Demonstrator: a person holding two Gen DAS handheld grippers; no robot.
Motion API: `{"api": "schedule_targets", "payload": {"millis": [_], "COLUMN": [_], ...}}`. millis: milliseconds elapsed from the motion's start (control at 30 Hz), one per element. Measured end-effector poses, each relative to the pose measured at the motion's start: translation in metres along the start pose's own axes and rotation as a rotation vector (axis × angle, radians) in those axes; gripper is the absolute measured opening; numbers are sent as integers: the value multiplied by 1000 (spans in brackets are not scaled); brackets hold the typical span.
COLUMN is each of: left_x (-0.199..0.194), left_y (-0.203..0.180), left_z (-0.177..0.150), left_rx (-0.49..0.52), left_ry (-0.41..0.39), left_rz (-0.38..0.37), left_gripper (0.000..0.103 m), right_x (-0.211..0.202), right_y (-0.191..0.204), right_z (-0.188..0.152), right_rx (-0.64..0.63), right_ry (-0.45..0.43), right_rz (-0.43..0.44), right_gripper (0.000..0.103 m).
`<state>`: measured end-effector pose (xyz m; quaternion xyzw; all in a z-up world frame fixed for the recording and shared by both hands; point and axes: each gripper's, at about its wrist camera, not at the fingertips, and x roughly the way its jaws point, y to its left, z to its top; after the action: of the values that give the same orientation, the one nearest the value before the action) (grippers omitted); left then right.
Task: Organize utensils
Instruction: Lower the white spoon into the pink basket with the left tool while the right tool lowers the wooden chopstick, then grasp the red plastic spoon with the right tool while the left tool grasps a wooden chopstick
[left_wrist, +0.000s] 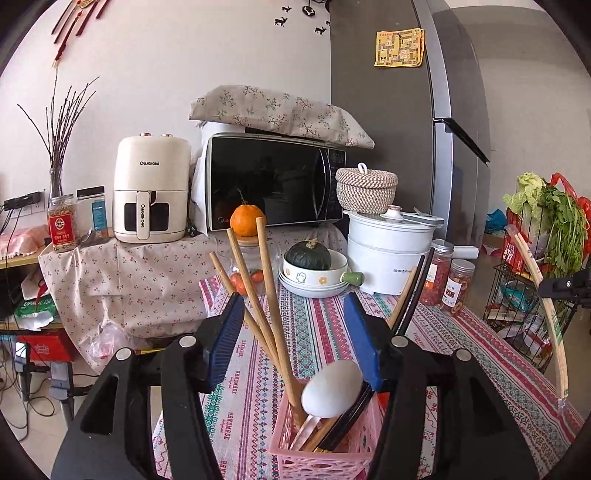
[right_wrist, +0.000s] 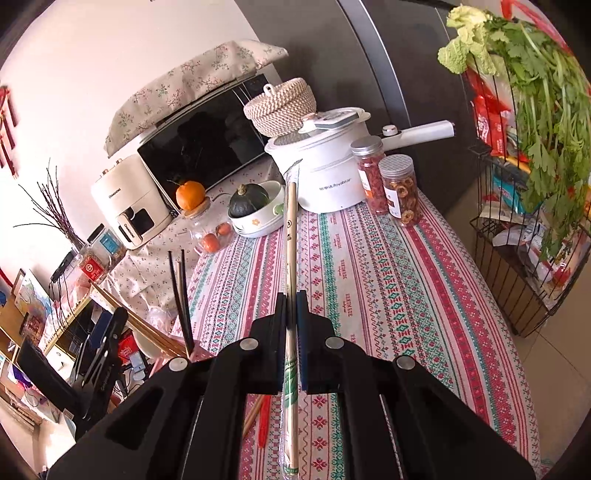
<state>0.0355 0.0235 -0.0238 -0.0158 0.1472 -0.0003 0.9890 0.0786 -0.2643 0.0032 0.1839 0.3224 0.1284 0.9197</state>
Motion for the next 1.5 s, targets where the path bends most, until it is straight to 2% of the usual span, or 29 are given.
{"api": "schedule_targets", "payload": {"millis": [100,167,200,267,333,467,533,600,767,933,1133,1267,1367,1400,1467,1500], "left_x": [-10,-16,-18,-15,-8,-3,-6,-8,1,2,2,6,9,10,10,10], "left_y": [4,9,13,22,33,66,76,84,100,101,98,94,91,90,87,86], "left_z": [12,21,25,26,19,10,15,18,19,18,18,14,11,9,7,6], "left_rx": [0,9,17,26,18,-82,-79,-57,-105,-116,-117,-118,-123,-125,-126,-125], "left_ry": [97,179,218,326,433,513,496,460,506,519,519,538,560,567,579,585], "left_rz": [-18,-36,-35,-30,-15,-8,-20,14,-15,-31,-25,-30,-42,-47,-55,-60], "left_gripper": [61,75,77,91,92,92,92,93,94,94,94,94,94,94,96,96], "right_x": [-6,-6,-5,-2,5,20,25,34,52,63,62,55,44,39,34,34], "right_y": [27,49,60,80,99,130,141,148,149,146,143,134,126,124,118,114], "right_z": [-1,-4,-5,-8,-13,-24,-32,-38,-50,-64,-79,-74,-65,-60,-46,-38], "right_rx": [-46,-96,-113,-136,-138,-118,-135,-138,-111,-95,-95,-76,-50,-44,-38,-40], "right_ry": [-74,-118,-137,-165,-189,-266,-332,-372,-430,-442,-414,-388,-379,-370,-327,-291], "right_rz": [25,39,50,77,104,125,96,77,29,7,36,50,55,58,53,38], "right_gripper": [5,5,5,5,5,5,5,5,5,5,10,11,20,29,37,50]}}
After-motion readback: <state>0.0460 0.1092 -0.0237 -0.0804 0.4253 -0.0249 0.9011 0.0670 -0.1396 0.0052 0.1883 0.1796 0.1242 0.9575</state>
